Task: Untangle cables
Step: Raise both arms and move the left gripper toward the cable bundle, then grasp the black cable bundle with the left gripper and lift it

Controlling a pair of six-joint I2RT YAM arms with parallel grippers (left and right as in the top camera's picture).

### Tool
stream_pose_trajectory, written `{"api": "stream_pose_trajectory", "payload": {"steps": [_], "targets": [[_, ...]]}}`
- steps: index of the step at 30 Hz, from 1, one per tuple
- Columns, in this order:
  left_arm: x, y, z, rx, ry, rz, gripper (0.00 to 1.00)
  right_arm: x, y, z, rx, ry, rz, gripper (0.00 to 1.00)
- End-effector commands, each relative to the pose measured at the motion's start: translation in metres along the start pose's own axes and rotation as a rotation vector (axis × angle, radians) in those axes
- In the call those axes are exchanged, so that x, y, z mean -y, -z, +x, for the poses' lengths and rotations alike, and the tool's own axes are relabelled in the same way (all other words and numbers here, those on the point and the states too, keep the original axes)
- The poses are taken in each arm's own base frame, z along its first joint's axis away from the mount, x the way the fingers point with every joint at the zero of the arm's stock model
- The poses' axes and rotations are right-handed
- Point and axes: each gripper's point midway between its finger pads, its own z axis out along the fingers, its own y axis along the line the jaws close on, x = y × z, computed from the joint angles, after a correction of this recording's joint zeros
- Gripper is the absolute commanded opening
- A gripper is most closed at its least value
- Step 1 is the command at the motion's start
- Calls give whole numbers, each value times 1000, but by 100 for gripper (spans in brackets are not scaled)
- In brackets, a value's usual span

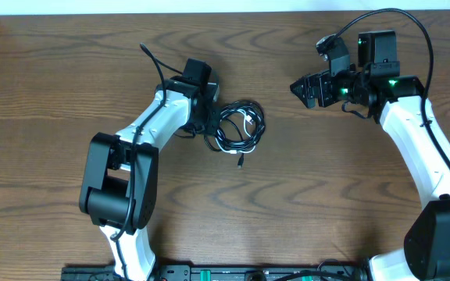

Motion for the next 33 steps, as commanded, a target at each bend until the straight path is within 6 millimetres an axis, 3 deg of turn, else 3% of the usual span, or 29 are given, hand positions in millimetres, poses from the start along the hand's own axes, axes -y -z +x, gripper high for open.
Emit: {"api": "stream_pose_trajectory", "payload": {"steps": [1,4,9,17,22,33], "targets": [[-2,-15,6,-43,-6,0,20,-2,-1,-4,5,-2,-2,86],[0,-11,4,-32,-7,11,8,-2,-1,-4,4,-2,-2,86],[16,22,-10,37,-20,72,8,-3,-1,-4,5,-2,-3,86],[55,132,-45,334,-7,224,7,-3,-1,-5,8,-25,-3,86],[73,192,-54,494,-7,308,7,-7,-3,-9,21,-50,-10,85],[106,248,-76,667,-24,511,8,-29,-11,-13,27,-13,-44,86]]}}
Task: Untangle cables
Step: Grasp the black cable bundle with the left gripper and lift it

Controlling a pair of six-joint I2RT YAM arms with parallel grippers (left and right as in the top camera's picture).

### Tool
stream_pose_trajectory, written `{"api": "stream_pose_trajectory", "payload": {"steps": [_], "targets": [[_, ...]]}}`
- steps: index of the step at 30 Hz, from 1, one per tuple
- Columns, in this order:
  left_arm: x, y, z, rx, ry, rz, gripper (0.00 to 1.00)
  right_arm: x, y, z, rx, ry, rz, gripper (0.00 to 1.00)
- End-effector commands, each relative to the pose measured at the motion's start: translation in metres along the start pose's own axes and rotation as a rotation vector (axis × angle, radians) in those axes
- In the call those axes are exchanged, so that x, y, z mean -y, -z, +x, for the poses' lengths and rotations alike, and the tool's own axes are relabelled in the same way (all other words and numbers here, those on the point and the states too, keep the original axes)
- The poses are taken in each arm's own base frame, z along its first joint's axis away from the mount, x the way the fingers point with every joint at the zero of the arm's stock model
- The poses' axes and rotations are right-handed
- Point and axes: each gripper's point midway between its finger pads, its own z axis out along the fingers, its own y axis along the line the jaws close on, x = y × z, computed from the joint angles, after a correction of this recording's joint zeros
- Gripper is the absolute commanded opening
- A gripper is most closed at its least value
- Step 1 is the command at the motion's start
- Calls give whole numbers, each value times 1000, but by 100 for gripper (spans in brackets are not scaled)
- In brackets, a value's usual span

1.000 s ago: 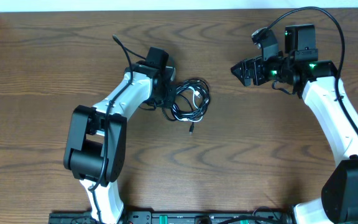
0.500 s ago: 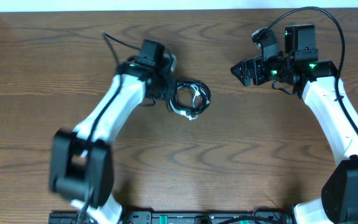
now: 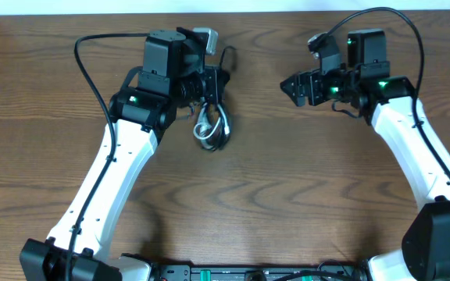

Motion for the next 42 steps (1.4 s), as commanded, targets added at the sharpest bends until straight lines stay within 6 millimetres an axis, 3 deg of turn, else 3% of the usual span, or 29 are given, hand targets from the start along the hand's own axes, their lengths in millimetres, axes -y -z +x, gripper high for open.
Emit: {"api": "stream_pose_trajectory", "payload": {"steps": [1,5,26,33,38,42], "targets": [[24,8,-20,62,35,111,8,-5,-2,-4,5,0,-8,86],[33,11,-39,130,50,152,7,-5,-2,-4,5,-34,-8,86],[33,11,-38,128,58,151,7,-27,-16,4,-33,-60,-44,84],[33,11,-37,124,60,150,8,-27,-43,17,-82,-55,-58,84],[32,10,-35,114,66,147,7,-20,-76,31,-115,-55,-77,82],[29,9,-28,88,81,137,7,-34,-99,39,-124,4,-181,80]]}}
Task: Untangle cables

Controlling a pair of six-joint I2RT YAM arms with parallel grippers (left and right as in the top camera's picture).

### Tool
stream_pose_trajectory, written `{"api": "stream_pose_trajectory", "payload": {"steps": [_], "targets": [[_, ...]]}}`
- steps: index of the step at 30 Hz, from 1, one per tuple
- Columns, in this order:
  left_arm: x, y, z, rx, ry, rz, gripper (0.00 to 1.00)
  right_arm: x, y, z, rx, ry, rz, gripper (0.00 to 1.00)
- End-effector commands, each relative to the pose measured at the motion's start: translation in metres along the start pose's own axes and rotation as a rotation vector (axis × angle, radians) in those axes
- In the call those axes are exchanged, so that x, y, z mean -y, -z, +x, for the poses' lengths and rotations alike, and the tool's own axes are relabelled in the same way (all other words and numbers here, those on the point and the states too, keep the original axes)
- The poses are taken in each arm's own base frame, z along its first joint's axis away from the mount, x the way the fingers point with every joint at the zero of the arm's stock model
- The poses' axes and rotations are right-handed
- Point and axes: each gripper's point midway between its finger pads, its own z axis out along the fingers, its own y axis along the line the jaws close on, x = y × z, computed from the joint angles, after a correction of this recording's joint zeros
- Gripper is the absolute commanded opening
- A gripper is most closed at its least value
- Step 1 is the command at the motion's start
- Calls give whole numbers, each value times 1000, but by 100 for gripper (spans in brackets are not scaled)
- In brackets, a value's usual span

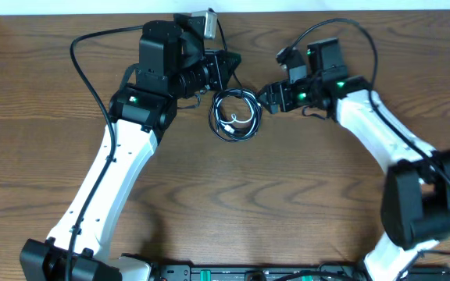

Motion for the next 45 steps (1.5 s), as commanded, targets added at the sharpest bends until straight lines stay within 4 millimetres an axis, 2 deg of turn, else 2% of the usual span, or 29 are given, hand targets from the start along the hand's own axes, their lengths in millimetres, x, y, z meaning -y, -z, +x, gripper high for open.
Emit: {"api": "stream_pose_trajectory", "payload": {"steps": [1,5,7,10,13,17,20,24,26,29,33,40,45], "targets": [[7,6,-3,1,6,18,7,-18,-18,3,-15,62,-96,81],[6,6,0,-9,12,13,7,-17,-40,15,-45,64,-107,80],[7,6,0,-12,12,20,8,-16,-51,21,-60,65,-112,77],[9,6,1,-17,12,30,7,-9,-60,27,-74,36,-82,67],[10,6,2,-23,14,35,7,11,-63,27,-70,-52,26,53],[7,6,7,-43,28,24,7,24,-58,16,-29,-82,71,29],[4,7,13,-64,39,12,7,30,-45,-1,16,-102,75,11],[-2,9,16,-77,23,-5,7,34,-7,-30,103,-106,84,1],[-5,18,9,-53,25,-14,7,38,14,-37,124,-126,100,1],[-5,31,-1,-13,7,-21,7,39,28,-39,133,-140,91,1],[-3,36,2,-25,-34,-25,8,19,38,-45,145,-101,-18,1],[-21,9,30,-123,12,-55,7,-10,53,-50,154,-69,-92,1],[-36,-10,39,-151,23,-86,7,-23,70,-53,166,-58,-95,1]]}}
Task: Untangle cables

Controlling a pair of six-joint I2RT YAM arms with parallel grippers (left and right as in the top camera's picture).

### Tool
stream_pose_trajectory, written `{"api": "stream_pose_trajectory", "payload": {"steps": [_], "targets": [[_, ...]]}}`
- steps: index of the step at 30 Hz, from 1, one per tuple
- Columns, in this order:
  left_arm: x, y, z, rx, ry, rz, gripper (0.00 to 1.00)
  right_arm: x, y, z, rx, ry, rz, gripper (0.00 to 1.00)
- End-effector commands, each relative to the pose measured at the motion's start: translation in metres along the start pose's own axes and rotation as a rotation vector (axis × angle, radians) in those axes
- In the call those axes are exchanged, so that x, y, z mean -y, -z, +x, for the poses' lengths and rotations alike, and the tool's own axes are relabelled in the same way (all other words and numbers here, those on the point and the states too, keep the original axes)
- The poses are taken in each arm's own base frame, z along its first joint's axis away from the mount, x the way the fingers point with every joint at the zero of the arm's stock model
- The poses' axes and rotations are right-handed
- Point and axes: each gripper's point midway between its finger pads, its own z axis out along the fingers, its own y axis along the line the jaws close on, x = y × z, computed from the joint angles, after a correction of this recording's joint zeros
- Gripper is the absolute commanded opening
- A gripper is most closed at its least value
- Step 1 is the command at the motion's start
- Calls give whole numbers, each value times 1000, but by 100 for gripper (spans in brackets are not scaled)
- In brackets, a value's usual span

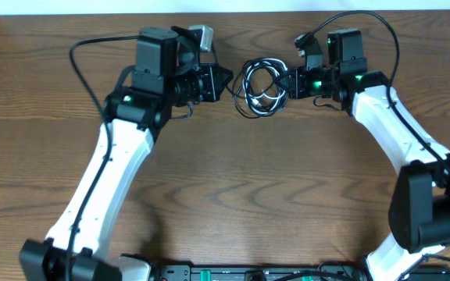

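A bundle of tangled black cable (pixel 262 87) with a pale connector inside its loops sits at the back middle of the table. My right gripper (pixel 289 82) is at the bundle's right edge, its fingers closed on the loops there. My left gripper (pixel 223 81) points right, just short of the bundle's left edge. A thin strand seems to run from the bundle toward it. From above I cannot make out whether the left fingers are open or grip that strand.
The wooden table (pixel 233 195) carries nothing else. Each arm's own black supply cable arcs above its wrist, the left arm's cable (pixel 84 55) and the right arm's cable (pixel 381 31). The table's back edge (pixel 233 11) lies just behind both grippers.
The bundle has shifted right and slightly back, from under my left gripper to my right gripper's fingers. The right gripper has moved right with it. The left gripper has drawn back a little to the left.
First the bundle lay on the table by my left gripper, with the right gripper far to the right. Then the left gripper held it hanging at the back. The right gripper came in beside it. Now the bundle is at the right gripper.
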Motion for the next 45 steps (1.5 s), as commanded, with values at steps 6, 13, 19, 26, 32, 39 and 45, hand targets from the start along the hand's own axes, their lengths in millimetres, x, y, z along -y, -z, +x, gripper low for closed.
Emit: {"api": "stream_pose_trajectory", "payload": {"steps": [6,13,19,26,32,39,45], "targets": [[-27,-41,10,-34,-18,-91,7,-52,37,-16,49,72,-76,1],[-37,-75,13,-30,33,-108,7,-71,34,-8,24,94,-101,1],[-47,-85,33,-107,37,-119,7,-62,31,-8,27,93,-34,1],[-57,-71,59,-220,-13,-155,8,-40,32,-13,53,86,90,1],[-41,-51,45,-178,-102,-101,7,-38,32,-11,48,74,101,1],[-15,-41,86,-345,-192,58,7,-39,32,-11,45,74,98,1],[-2,-47,103,-398,-258,100,7,-42,32,-10,41,74,79,1]]}}
